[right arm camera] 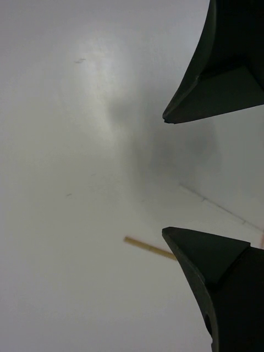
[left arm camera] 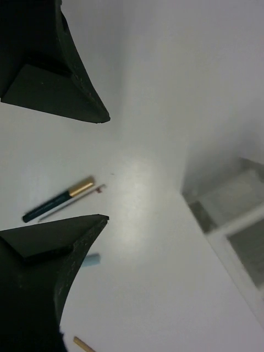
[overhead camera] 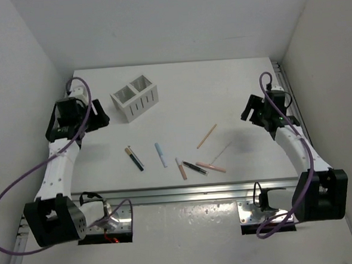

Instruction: Organize the makeup

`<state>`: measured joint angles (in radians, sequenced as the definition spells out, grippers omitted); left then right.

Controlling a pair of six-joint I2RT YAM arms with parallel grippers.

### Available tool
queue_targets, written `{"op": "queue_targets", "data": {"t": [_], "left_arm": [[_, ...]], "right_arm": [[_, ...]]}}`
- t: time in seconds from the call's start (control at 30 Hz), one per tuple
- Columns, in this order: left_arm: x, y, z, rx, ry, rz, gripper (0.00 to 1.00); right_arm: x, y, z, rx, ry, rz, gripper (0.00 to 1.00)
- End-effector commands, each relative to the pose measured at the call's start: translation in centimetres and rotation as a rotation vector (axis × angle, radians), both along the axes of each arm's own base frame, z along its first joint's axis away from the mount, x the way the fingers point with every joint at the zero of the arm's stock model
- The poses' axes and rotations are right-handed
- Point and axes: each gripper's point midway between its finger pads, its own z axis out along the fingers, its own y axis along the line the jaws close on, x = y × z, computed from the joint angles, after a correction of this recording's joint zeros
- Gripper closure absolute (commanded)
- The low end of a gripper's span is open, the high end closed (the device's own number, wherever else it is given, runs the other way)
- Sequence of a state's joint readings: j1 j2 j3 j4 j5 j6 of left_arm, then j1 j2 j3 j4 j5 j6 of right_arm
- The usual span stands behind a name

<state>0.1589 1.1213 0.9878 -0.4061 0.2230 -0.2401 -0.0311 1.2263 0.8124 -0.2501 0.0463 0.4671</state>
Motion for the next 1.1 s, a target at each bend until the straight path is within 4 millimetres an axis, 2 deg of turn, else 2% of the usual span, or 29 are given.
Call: {"op": "queue_targets", "data": {"t": [0.0,0.07,0.1,0.13,0.17,0.2,0.23,0.33,0.43,0.57,0.67,0.77,0.87,1.07], "left_arm": [[-2.4,-0.8,-4.3,-0.059,0.202,0.129,0.27],[-1.6,-2.2,-5.0,-0.035,0.229,0.127,0.31],[-1.3,-2.9,-5.1,-0.043,0.238,0.114,0.32],[-1.1,-3.5,-5.8,-0.054,0.263,0.12,0.34],[-1.0,-4.4,-7.3,-0.054,0.311,0.114,0.34],[-0.9,-4.6,-7.8,-0.084,0.331,0.141,0.34],[-1.9,-5.4,-9.6,-0.114,0.386,0.138,0.34],[-3.7,-7.5,-12.2,-0.145,0.461,0.104,0.35],[-5.6,-9.1,-14.2,-0.142,0.522,0.091,0.38],[-6.8,-10.6,-15.7,-0.151,0.568,0.079,0.38],[-6.9,-10.8,-16.4,-0.169,0.598,0.12,0.4],[-6.8,-10.0,-16.6,-0.15,0.594,0.177,0.46],[-7.5,-8.9,-17.9,-0.096,0.631,0.219,0.51],[-7.2,-8.0,-19.3,-0.019,0.65,0.237,0.52]], "right_arm": [[-2.8,1.2,-3.5,0.169,0.19,-0.151,0.25],[-2.7,1.0,-3.4,0.143,0.236,-0.186,0.26],[-3.5,1.8,-3.2,0.094,0.282,-0.165,0.26],[-3.7,1.4,-3.4,0.04,0.301,-0.16,0.26],[-3.7,2.3,-2.9,0.016,0.312,-0.126,0.26],[-3.7,1.7,-2.6,-0.033,0.306,-0.14,0.26],[-3.8,1.8,-2.4,-0.041,0.307,-0.137,0.26],[-4.5,1.9,-2.3,-0.062,0.314,-0.14,0.26],[-5.4,2.4,-3.0,-0.073,0.324,-0.117,0.26],[-6.3,2.8,-4.3,-0.074,0.358,-0.091,0.26],[-6.7,3.0,-4.9,-0.085,0.366,-0.047,0.26],[-7.3,2.6,-5.5,-0.113,0.381,-0.025,0.27],[-7.6,2.4,-5.4,-0.139,0.378,-0.001,0.27],[-9.2,1.6,-6.4,-0.154,0.372,-0.024,0.27]]}}
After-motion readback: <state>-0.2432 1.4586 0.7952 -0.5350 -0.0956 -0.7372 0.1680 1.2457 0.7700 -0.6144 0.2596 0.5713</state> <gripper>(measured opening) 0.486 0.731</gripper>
